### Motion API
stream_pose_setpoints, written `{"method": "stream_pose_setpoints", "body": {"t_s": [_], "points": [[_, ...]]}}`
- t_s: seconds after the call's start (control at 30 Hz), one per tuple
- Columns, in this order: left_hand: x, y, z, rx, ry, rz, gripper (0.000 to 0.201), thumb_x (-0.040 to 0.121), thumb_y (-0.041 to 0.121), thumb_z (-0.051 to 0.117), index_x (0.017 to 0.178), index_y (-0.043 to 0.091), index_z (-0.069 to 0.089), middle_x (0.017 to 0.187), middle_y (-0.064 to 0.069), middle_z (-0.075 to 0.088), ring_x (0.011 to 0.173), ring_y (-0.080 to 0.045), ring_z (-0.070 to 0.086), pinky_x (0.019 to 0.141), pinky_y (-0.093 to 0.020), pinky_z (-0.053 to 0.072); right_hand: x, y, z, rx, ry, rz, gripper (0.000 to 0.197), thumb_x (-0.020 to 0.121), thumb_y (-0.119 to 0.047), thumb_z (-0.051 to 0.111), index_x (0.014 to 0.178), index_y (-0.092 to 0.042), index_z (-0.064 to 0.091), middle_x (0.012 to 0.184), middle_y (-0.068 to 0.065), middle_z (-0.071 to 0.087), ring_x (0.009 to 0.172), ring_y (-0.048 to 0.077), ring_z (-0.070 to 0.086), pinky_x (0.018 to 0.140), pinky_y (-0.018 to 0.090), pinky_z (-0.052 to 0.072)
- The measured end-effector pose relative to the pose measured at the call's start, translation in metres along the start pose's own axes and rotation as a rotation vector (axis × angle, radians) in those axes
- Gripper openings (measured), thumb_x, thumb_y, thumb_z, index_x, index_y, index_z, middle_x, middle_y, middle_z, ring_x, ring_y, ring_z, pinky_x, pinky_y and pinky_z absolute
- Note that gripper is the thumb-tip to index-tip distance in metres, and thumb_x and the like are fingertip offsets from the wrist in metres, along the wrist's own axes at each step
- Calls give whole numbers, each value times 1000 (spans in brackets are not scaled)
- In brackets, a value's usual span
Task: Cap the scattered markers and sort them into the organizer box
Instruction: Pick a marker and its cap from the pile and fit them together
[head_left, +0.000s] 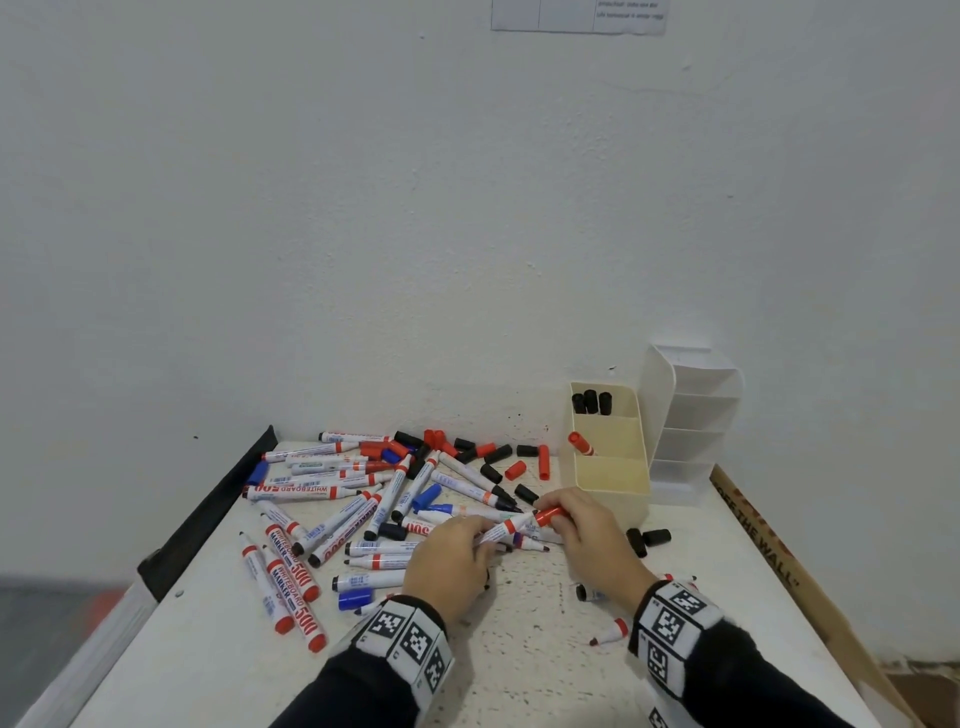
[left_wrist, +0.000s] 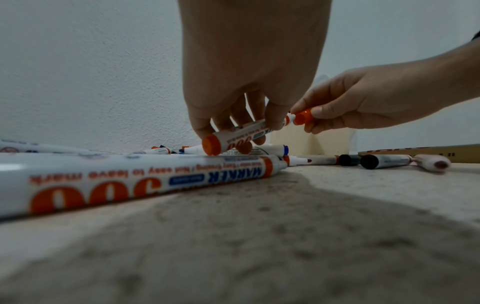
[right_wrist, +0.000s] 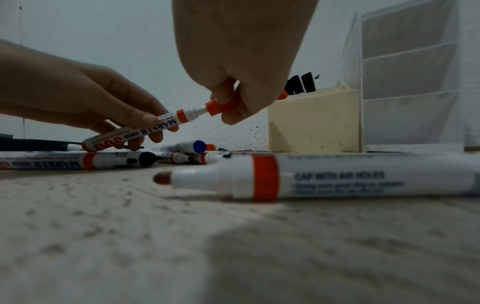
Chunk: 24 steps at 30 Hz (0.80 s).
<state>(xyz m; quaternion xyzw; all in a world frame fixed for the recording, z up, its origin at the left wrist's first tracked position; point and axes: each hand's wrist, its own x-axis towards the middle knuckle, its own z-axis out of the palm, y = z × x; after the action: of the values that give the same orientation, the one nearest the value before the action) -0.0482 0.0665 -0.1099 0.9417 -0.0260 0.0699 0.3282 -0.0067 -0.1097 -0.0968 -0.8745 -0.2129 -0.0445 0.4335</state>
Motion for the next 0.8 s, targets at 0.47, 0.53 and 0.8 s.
{"method": "stream_pose_setpoints", "body": {"t_s": [0.47,0.53,0.8], "points": [[1,0,1,-31,9,-21,28,95,24,49,122,25,57,108,6,63,95,-9,57,90,-26,49,0,0,1,90,50,-10,24,90,0,50,97,-23,56,93,-16,56,87,-12,53,74,1,41],[1,0,1,-22,26,-20,28,96,24,47,122,25,58,107,7,64,95,-9,57,91,-29,50,0,0,1,94,59,-27,24,90,-1,50,99,-22,56,94,-17,57,88,-12,53,76,0,40],[-1,4,-1,123,33,37,32,100,27,36,128,31,51,120,9,59,111,-10,52,104,-35,35,0,5,5,84,-29,-79,35,89,5,47,95,-28,58,96,-11,57,91,-4,54,82,8,43]]}}
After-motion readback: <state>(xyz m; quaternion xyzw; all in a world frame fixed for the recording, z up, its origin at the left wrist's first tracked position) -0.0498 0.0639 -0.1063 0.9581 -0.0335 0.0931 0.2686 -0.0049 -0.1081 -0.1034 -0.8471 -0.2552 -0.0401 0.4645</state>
